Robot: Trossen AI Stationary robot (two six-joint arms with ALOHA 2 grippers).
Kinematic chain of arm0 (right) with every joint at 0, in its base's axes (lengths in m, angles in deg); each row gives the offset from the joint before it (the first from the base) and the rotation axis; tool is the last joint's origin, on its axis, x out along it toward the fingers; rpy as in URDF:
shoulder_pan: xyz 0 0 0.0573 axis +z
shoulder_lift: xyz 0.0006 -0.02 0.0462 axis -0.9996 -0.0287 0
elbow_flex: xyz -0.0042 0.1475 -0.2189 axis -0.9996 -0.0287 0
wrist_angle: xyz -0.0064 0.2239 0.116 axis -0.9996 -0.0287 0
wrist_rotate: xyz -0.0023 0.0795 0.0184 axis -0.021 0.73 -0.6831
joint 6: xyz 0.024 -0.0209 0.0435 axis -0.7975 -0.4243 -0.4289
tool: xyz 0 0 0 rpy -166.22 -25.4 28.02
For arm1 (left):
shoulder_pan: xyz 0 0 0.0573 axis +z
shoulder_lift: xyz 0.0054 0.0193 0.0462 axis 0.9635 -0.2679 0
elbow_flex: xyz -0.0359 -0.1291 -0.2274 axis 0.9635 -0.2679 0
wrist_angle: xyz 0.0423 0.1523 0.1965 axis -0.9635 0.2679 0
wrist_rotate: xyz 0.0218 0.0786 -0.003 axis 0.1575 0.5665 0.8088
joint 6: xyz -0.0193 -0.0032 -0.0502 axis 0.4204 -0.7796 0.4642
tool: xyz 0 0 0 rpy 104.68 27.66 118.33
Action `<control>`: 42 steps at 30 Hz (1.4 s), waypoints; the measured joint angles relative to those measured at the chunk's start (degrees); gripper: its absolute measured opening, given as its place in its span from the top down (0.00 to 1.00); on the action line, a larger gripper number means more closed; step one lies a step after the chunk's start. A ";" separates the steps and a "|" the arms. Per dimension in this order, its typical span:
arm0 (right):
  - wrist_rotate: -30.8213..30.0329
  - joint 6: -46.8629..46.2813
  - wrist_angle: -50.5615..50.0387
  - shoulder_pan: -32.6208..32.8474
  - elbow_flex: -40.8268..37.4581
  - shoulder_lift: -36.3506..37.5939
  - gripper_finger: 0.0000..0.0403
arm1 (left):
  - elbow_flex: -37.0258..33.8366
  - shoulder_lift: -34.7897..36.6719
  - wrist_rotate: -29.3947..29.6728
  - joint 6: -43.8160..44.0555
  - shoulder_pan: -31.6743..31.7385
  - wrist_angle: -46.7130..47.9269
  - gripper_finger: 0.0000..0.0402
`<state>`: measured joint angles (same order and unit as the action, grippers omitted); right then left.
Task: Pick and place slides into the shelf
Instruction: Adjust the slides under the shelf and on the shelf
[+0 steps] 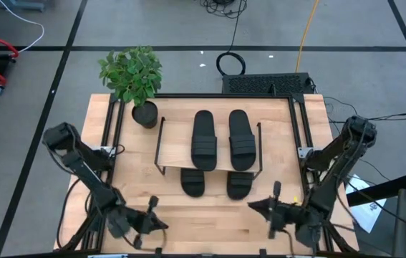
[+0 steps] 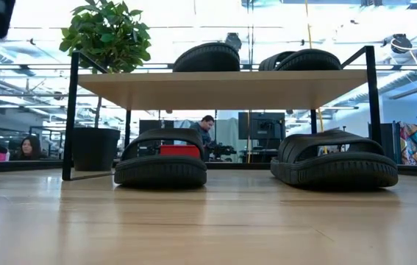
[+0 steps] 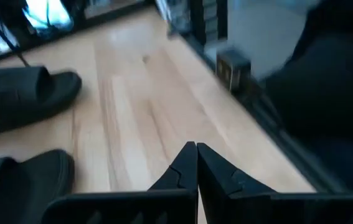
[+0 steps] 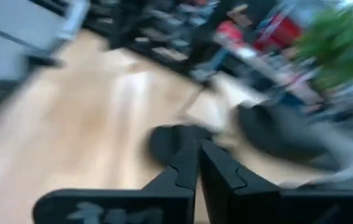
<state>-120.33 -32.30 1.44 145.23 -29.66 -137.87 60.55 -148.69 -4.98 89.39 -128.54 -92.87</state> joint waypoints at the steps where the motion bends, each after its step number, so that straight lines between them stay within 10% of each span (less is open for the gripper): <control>1: 2.03 -3.56 0.52 0.78 -1.93 0.90 0.99 | -3.01 0.38 -0.01 -0.99 0.04 -6.20 1.00; 7: 18.06 -10.95 27.68 3.30 -18.38 0.29 1.00 | -13.50 0.51 -2.38 -5.15 3.33 -25.25 1.00; 12: 13.48 -13.07 59.79 4.66 -30.54 -5.44 1.00 | -14.52 -0.25 -7.77 -2.74 8.74 -25.89 1.00; 28: 18.59 -24.32 60.65 -2.02 -27.28 -22.04 1.00 | -13.17 -19.11 -12.14 7.59 16.50 -44.51 1.00; 42: 26.11 -28.90 52.84 -10.19 -27.28 -23.10 1.00 | -7.40 -24.21 -6.43 11.45 19.71 -35.78 1.00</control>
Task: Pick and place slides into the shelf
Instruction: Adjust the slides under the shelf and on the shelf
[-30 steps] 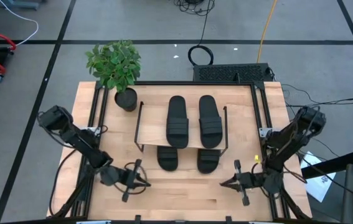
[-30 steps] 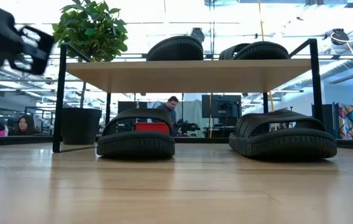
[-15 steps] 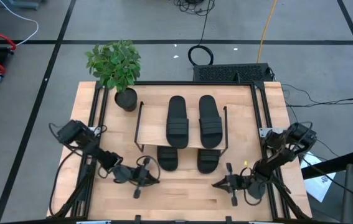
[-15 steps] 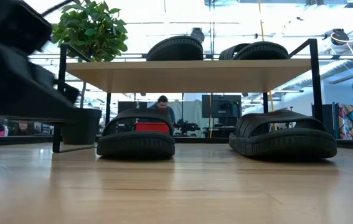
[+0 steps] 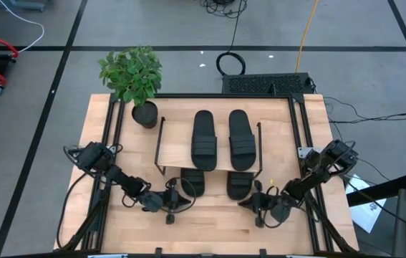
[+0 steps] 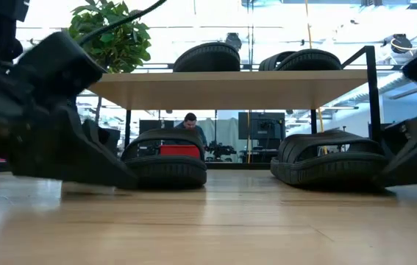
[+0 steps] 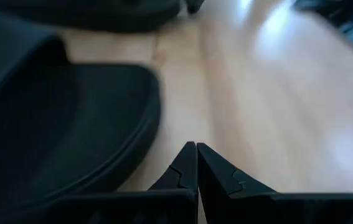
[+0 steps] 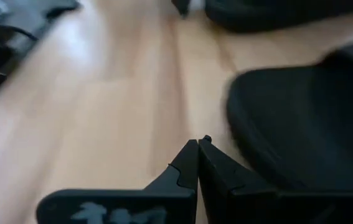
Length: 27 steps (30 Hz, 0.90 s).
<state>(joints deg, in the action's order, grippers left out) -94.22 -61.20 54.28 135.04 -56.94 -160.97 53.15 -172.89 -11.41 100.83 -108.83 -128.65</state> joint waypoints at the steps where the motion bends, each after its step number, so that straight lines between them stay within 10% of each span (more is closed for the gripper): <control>1: -0.09 -0.76 -1.24 -0.41 0.00 0.02 1.00 | 0.19 0.00 0.92 0.24 0.02 1.52 1.00; 27: 5.53 3.48 -2.48 -5.04 -0.02 0.07 1.00 | 0.43 0.22 2.57 2.99 3.85 7.68 1.00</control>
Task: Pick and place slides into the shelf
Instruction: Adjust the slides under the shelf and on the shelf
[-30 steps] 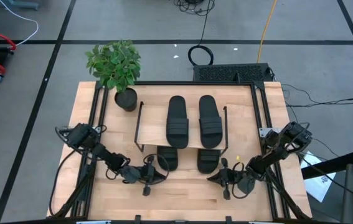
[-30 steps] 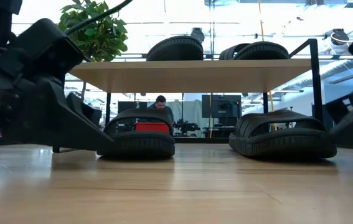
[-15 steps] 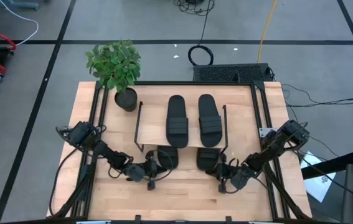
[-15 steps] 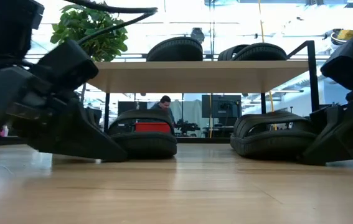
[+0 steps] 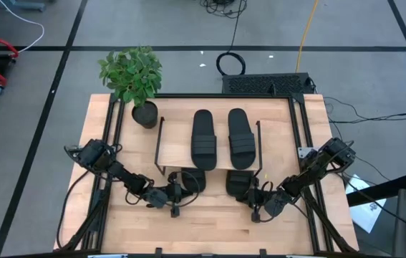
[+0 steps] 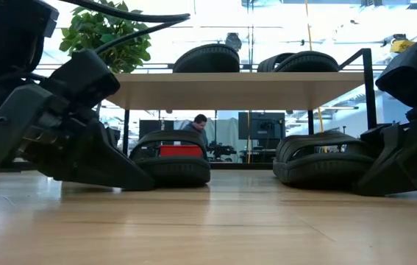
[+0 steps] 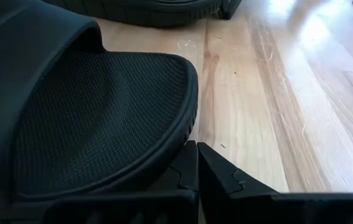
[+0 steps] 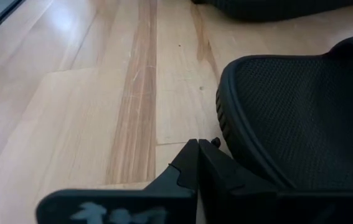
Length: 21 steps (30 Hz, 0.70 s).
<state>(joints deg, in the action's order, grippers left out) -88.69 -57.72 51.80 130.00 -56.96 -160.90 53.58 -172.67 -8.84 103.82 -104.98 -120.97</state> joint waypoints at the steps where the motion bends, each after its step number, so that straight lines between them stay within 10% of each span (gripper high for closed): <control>1: 0.00 -0.07 0.00 0.00 0.00 0.00 1.00 | 0.03 0.04 0.06 0.56 -0.08 0.58 1.00; 12: 0.48 1.85 0.81 0.79 -0.07 -0.05 1.00 | -0.17 0.44 4.06 -2.05 -4.53 2.40 1.00; 21: 3.32 13.88 7.72 5.48 0.13 4.87 1.00 | -0.25 16.44 6.78 -11.85 -15.46 12.55 1.00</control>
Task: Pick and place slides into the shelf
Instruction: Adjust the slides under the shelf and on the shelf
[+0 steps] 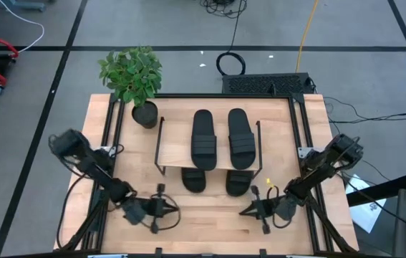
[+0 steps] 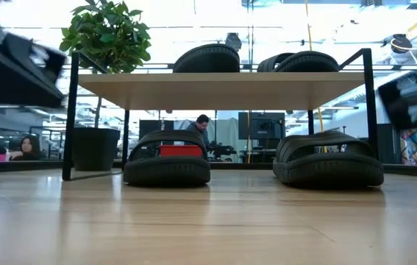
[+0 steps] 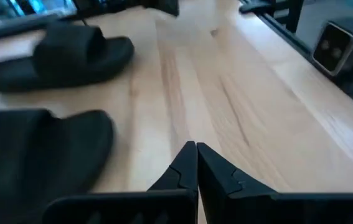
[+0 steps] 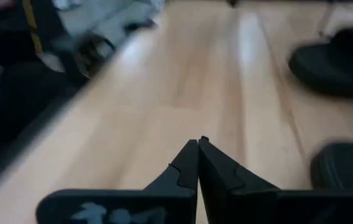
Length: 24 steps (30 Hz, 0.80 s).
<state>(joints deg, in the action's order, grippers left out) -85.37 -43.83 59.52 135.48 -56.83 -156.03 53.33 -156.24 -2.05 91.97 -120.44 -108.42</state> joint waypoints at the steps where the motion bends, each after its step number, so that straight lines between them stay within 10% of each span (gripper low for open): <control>1: 0.07 0.80 -0.56 0.49 0.02 1.52 1.00 | -0.04 2.85 1.41 -0.93 -1.09 3.56 1.00; 13: -21.76 -7.54 -32.27 10.71 0.02 22.34 1.00 | 0.00 29.77 35.42 17.88 -17.65 43.20 1.00; 24: -31.66 -7.32 -48.53 10.99 0.02 30.40 1.00 | 0.02 31.63 36.70 35.87 -18.07 62.51 1.00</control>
<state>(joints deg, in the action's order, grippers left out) -117.03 -51.15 10.99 146.47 -56.81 -125.63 53.35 -124.61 34.64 127.84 -138.51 -45.91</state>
